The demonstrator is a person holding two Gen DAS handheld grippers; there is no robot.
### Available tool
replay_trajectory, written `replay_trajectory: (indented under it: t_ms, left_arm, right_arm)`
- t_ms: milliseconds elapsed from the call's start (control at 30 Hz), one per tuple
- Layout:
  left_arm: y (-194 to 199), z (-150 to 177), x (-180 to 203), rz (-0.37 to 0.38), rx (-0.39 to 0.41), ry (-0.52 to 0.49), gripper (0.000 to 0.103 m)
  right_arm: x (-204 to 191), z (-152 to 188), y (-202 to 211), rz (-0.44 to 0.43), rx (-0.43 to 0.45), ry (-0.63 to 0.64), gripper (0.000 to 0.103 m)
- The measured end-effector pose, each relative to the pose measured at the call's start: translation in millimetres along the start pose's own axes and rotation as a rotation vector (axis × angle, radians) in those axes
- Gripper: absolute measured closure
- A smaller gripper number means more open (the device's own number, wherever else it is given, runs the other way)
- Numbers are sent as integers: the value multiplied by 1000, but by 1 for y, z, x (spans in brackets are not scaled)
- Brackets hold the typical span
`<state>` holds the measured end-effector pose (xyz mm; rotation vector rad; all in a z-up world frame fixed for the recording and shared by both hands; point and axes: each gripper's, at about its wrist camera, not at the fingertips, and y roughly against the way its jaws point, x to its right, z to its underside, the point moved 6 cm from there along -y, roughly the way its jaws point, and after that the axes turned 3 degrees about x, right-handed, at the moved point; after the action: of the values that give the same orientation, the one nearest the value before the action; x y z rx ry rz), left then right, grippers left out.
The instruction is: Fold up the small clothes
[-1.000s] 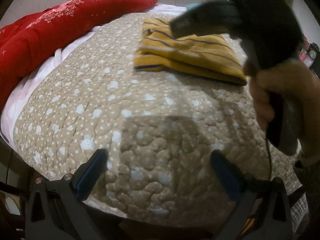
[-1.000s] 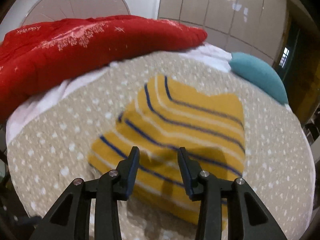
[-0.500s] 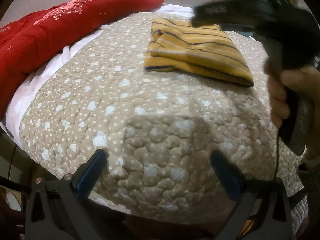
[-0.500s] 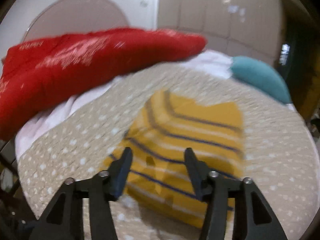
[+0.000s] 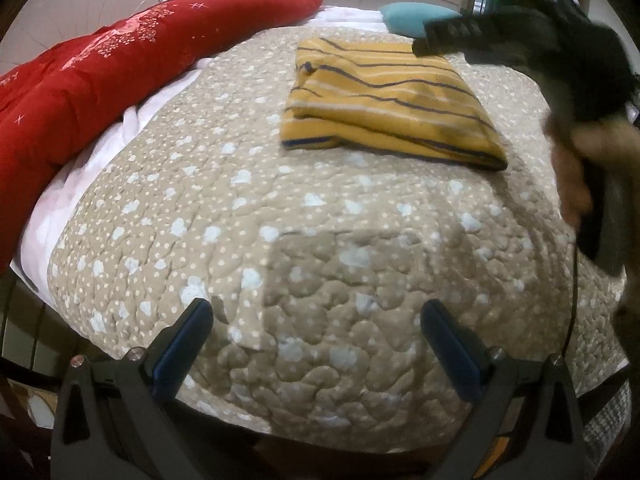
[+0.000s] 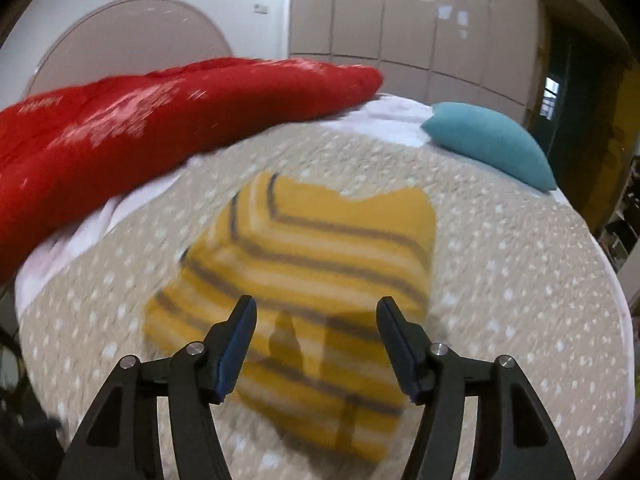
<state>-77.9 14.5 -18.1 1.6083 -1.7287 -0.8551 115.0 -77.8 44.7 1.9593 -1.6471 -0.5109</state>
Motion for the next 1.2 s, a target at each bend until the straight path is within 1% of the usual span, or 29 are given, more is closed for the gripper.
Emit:
replay_trajectory:
  t_ms: [67,100,167,200,233,333,367,467,567,600,667,700,767,800,833,900,967,1067,1100,1133,1167,1200]
  left_arm:
    - [0,-2,1,-3,4,-7,0]
    - [2,-3,2,-7,8,-12,0]
    - [4,-9,1,-12,19,-22,0]
    - [6,-12,-1,-8,25,-26,0]
    - [7,-16,-2,-3,33,-28,0]
    - [6,-39,-12,0,65,-18,0]
    - [4,-48,-15,2,73,-9,0]
    - [-7,-93,-23,13,117,18,0]
    - [-27,-137,-22,9,149,18,0]
    - [-43,-152,-22,6,140,12,0]
    - [-71,-165,-23,-25,87,8,0]
    - [-91,-169,-25,-39,43,10,0]
    - [-118,-167,-30,-58,-33,24,0]
    - [-127,-166,-33,-33,-64,48,0]
    - [-131,-165,-37,0,-77,86,0]
    - [-131,-165,-45,39,-88,133,0]
    - [-124,-167,-57,31,-61,165,0]
    - [-101,-168,-73,-48,12,148,0]
    - [-85,-166,-75,-94,60,122,0]
    - [-73,-163,-75,-123,97,107,0]
    - [-60,-160,-75,-143,135,95,0]
    - [-47,-155,-74,-149,173,86,0]
  right_arm:
    - [12,-8,-17,16,-19,-40,36]
    - [19,-6,-31,24,-51,-62,36]
    - [31,6,-66,26,-179,-83,28]
    - [33,13,-77,14,-206,-89,21]
    - [37,12,-76,9,-178,-97,18]
    - [46,13,-67,-34,-143,-140,18]
    - [51,12,-62,-40,-118,-167,18]
    - [71,20,-50,-43,-75,-251,18]
    - [86,30,-42,-46,-48,-310,18]
    - [89,33,-37,-46,-43,-323,18]
    - [92,40,-26,-32,-31,-330,18]
    - [94,42,-20,-18,-25,-323,18]
    - [97,48,-8,19,-19,-299,17]
    - [98,51,-2,30,-17,-287,17]
    - [100,54,2,34,-14,-277,17]
    - [103,61,15,49,-5,-253,17]
    - [105,68,24,75,0,-233,17]
    - [104,77,37,86,0,-224,17]
    - [102,81,41,81,-4,-229,17]
    - [101,84,44,75,-6,-235,17]
    - [98,88,48,66,-9,-244,17]
    - [94,91,51,59,-10,-251,17]
